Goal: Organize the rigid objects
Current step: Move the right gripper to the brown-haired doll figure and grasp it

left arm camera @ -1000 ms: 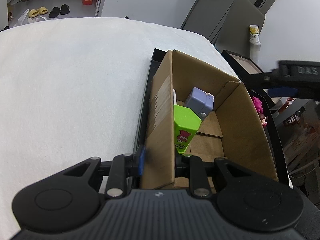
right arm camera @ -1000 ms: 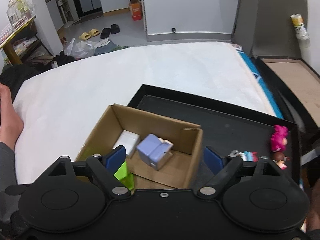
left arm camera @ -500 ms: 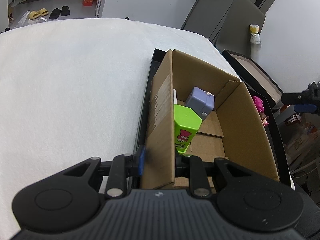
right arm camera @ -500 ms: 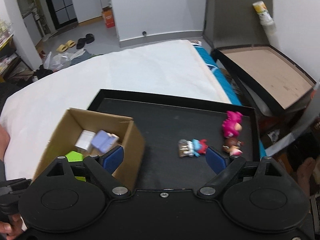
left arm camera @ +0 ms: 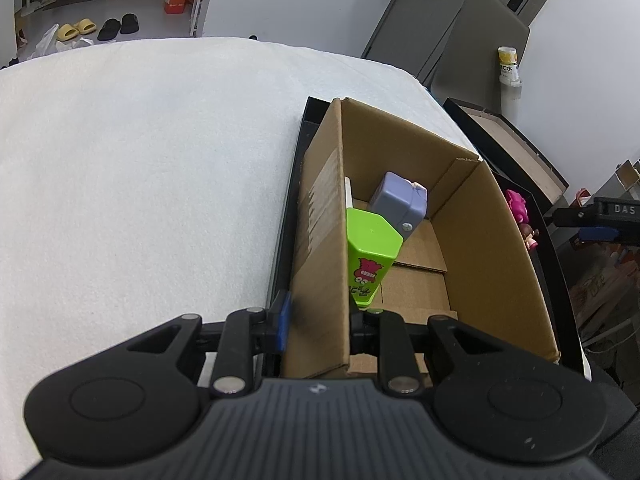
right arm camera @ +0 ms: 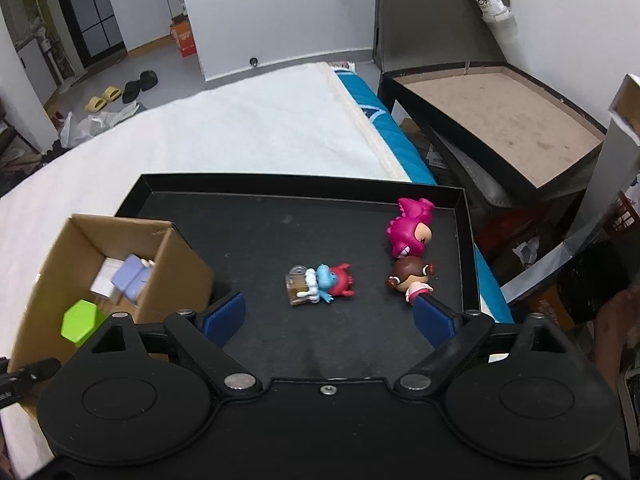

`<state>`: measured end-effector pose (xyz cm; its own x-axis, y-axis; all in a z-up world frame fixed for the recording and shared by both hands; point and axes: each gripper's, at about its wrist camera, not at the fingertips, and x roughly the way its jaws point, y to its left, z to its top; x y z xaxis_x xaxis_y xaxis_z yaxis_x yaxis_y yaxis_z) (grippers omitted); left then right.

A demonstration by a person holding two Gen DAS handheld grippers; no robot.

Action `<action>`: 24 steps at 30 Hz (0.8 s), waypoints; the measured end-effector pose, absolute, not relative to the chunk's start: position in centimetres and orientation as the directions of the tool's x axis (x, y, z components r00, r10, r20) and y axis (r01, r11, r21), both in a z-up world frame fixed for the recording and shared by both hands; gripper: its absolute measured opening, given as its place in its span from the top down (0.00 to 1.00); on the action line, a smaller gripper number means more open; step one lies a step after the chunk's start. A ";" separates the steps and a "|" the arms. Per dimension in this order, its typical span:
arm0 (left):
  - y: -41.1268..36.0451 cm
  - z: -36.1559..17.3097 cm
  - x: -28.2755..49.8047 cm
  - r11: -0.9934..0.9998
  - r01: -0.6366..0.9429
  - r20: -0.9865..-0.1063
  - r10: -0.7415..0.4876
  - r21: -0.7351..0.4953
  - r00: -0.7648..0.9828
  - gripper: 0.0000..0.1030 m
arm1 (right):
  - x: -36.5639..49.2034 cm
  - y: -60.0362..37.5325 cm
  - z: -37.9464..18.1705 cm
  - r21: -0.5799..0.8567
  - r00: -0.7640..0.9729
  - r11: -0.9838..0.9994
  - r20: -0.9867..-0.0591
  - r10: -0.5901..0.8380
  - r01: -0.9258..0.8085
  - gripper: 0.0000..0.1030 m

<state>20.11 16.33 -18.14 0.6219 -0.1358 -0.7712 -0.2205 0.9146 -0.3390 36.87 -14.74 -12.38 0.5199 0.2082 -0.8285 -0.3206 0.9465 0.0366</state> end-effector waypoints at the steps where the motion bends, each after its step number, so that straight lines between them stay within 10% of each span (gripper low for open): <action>1: 16.3 -18.1 20.1 0.915 -0.220 -0.771 -0.135 -0.338 0.622 0.78 | 37.1 -14.9 -12.6 0.044 0.515 0.946 -0.830 0.213 -0.320 0.12; 15: 16.2 -18.2 20.1 0.917 -0.219 -0.771 -0.133 -0.335 0.623 0.78 | 40.7 -15.2 -15.4 -0.047 0.513 0.936 -0.846 0.148 -0.349 0.13; 24: 16.2 -18.2 20.1 0.918 -0.216 -0.772 -0.133 -0.332 0.621 0.78 | 43.4 -17.2 -18.5 -0.056 0.484 0.967 -0.872 0.073 -0.247 0.40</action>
